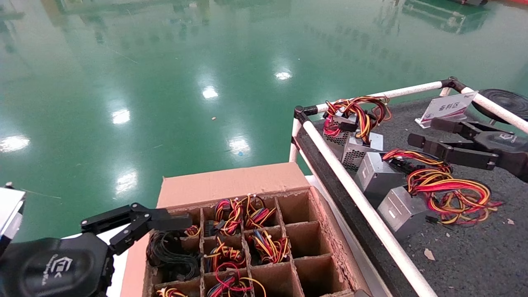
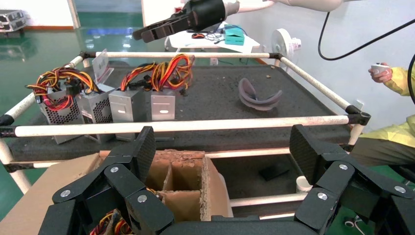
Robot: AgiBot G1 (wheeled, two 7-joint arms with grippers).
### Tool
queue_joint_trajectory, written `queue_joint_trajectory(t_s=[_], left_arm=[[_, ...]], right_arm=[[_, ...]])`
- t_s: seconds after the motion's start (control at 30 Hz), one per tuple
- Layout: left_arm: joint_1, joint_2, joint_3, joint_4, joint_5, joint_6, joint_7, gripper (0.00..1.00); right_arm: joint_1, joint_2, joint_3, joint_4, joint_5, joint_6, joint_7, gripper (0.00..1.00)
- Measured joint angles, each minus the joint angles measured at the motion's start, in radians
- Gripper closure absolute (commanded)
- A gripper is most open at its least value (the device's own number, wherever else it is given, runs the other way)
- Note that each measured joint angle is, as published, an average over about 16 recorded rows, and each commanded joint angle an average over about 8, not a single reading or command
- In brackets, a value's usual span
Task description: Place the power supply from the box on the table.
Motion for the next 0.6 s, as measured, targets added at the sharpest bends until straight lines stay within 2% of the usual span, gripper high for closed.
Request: queue_joint_trajectory(t_s=[0.33,0.6], left_arm=[[0.0,0.0,0.0,0.0,0.0,0.0,0.0,0.0],[0.0,0.0,0.0,0.0,0.0,0.0,0.0,0.0]], right_arm=[[-0.008,-0.001,0.003,0.014,0.004,0.0,0.001,0.0],[-0.05,0.002,0.019,0.086,0.022,0.0,0.01,0.0]])
